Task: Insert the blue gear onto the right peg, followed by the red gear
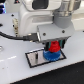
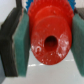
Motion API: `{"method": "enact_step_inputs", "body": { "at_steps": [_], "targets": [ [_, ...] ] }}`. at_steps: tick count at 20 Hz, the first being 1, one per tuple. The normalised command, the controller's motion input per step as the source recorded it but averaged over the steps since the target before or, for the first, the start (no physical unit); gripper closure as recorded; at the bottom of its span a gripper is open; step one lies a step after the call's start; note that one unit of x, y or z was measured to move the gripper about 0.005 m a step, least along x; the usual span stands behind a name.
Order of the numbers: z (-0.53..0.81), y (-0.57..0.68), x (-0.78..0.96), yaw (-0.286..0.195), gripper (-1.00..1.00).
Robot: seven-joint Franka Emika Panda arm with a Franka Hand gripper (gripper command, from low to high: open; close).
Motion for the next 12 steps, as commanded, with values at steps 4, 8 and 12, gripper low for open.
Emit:
{"method": "enact_step_inputs", "body": {
  "at_steps": [4, 8, 12],
  "targets": [
    [-0.08, -0.16, 0.25, 0.000, 1.00],
    [0.04, 0.03, 0.26, 0.000, 1.00],
    [0.28, 0.06, 0.33, 0.000, 1.00]
  ]
}}
